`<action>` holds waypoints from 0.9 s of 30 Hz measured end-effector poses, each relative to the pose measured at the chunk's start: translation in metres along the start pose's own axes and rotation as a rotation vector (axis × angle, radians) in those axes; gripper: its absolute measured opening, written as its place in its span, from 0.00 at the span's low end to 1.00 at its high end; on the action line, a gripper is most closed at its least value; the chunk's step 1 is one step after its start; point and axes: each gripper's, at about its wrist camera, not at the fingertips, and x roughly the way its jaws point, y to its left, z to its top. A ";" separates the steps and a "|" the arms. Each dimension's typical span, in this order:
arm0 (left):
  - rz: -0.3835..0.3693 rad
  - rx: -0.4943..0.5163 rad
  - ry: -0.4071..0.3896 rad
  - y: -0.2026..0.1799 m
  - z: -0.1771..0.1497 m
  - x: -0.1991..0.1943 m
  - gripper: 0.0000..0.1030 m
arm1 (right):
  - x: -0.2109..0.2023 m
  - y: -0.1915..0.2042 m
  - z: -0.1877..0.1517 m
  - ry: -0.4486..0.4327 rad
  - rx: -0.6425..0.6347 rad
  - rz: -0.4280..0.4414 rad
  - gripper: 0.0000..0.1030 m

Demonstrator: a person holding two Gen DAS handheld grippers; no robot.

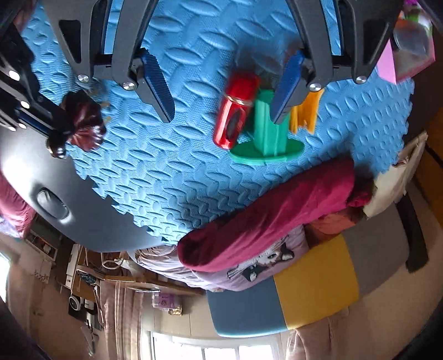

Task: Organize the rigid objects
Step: 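Grasp the red cylinder with left tool while right tool holds the brown spiky toy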

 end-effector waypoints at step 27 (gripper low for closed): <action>0.002 0.198 -0.032 -0.008 0.005 0.009 0.54 | 0.000 -0.001 -0.001 0.005 0.011 0.012 0.10</action>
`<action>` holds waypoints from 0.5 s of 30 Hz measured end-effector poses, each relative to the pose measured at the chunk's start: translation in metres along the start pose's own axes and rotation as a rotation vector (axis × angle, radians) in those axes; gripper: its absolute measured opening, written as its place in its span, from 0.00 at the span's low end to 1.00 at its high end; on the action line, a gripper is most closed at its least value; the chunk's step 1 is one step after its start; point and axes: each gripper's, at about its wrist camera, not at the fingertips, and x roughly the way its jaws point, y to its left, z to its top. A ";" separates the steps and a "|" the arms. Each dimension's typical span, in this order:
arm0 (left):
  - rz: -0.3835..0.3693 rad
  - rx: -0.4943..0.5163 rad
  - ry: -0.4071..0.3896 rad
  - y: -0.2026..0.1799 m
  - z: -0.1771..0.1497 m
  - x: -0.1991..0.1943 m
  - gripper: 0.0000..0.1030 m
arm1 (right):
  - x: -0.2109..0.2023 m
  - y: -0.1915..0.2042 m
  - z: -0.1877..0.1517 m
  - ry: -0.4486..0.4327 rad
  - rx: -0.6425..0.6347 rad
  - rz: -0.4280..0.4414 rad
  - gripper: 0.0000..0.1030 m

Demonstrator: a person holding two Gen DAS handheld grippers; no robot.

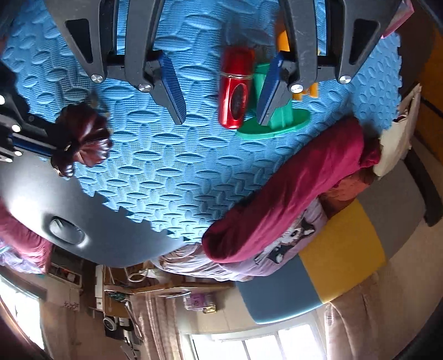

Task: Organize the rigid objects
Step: 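Grasp the red cylinder with left tool while right tool holds the brown spiky toy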

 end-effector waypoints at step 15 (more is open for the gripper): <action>-0.069 -0.135 0.083 0.007 -0.017 0.010 0.26 | 0.000 0.000 0.000 0.000 0.003 0.001 0.10</action>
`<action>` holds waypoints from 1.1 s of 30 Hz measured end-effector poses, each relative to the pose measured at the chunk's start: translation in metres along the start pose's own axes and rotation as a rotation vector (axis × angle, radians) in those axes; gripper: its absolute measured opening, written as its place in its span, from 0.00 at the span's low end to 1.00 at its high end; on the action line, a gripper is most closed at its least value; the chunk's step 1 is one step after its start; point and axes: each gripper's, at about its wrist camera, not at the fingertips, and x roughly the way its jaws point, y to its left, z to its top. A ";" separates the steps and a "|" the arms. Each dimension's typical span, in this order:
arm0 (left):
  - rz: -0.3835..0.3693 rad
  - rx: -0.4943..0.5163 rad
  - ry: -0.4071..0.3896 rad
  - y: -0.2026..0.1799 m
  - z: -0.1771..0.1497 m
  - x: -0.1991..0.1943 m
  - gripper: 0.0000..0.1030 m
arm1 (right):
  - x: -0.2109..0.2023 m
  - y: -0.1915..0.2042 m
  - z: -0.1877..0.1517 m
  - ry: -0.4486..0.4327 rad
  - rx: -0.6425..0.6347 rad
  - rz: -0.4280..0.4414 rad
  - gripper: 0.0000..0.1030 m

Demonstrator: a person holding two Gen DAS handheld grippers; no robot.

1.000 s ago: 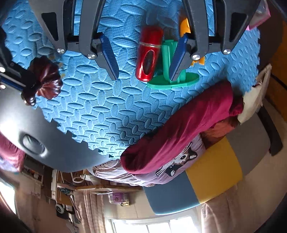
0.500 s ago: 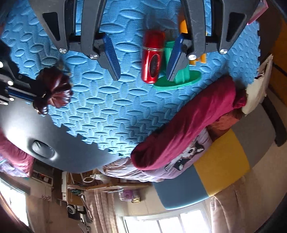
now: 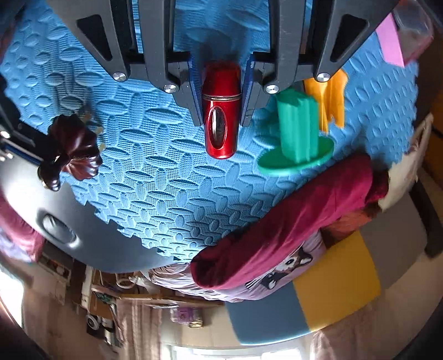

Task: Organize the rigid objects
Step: 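Grasp the red cylinder with left tool while right tool holds the brown spiky toy, then lift the red cylinder with left tool while right tool holds the brown toy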

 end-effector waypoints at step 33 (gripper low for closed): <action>-0.041 -0.164 -0.050 -0.006 -0.066 -0.049 0.26 | 0.019 0.018 0.015 0.020 -0.067 0.001 0.27</action>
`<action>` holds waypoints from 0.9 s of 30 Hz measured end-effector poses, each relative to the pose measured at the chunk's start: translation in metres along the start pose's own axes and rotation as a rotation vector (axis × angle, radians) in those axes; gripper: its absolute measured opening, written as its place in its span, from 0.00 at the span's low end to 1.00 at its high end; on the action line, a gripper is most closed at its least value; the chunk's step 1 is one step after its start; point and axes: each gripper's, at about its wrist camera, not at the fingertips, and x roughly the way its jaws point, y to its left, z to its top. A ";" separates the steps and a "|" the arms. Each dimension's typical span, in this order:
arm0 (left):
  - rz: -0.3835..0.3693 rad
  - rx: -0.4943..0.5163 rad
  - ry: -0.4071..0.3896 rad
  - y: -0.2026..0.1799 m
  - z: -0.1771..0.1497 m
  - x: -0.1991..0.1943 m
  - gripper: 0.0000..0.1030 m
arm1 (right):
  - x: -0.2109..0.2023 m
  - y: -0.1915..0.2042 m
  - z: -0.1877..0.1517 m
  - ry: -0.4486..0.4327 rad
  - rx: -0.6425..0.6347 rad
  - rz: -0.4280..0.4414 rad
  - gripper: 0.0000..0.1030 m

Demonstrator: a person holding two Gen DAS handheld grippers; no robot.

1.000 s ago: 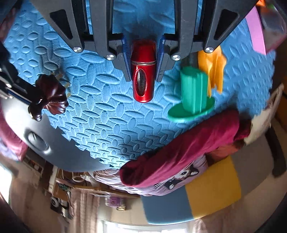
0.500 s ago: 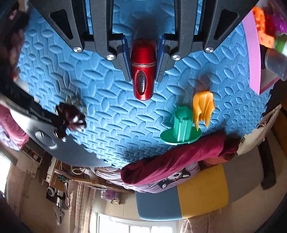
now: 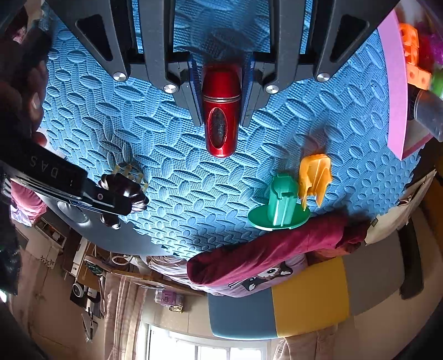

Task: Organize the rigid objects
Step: 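Lift the red cylinder with left tool while right tool holds the brown toy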

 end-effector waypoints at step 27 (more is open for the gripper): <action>-0.023 -0.027 -0.013 -0.003 -0.002 -0.011 0.25 | -0.030 0.017 -0.019 -0.072 -0.014 0.053 0.06</action>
